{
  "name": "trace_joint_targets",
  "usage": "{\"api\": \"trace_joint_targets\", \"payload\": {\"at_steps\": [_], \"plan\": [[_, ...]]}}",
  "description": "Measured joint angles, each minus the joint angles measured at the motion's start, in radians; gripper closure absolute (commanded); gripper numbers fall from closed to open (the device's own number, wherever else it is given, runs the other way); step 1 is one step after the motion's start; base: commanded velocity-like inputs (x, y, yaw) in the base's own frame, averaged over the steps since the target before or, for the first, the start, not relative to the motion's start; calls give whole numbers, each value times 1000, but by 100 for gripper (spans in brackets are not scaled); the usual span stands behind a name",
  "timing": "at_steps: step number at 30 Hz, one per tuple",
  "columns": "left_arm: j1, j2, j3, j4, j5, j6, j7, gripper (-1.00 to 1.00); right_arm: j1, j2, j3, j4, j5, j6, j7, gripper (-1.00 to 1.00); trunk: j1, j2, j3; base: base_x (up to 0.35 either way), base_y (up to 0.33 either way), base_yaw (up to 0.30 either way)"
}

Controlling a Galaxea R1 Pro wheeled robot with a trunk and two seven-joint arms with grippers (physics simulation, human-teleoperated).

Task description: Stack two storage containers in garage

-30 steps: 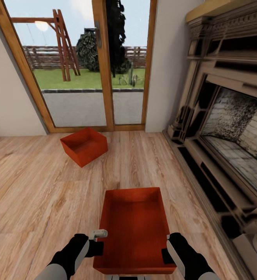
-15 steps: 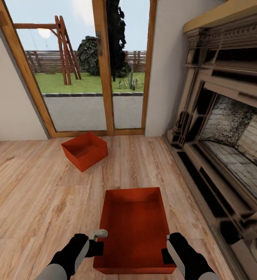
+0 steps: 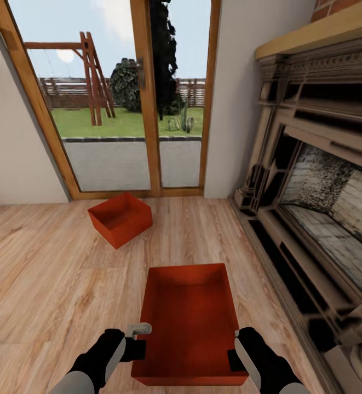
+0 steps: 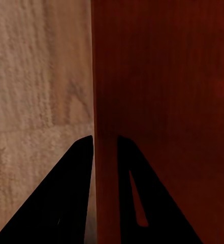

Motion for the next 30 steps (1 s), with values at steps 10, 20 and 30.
{"api": "trace_joint_targets", "payload": {"at_steps": [10,20,30], "plan": [[0,0,0,0,0,0,0,100,0,0,0,0,0,0,0,100,-38,70,47,0,0,0],[0,0,0,0,0,0,0,100,0,0,0,0,0,0,0,100,-77,140,94,0,0,0],[0,0,-1,0,1,0,1,100,0,0,0,0,0,0,0,100,-115,210,140,0,0,0]]}}
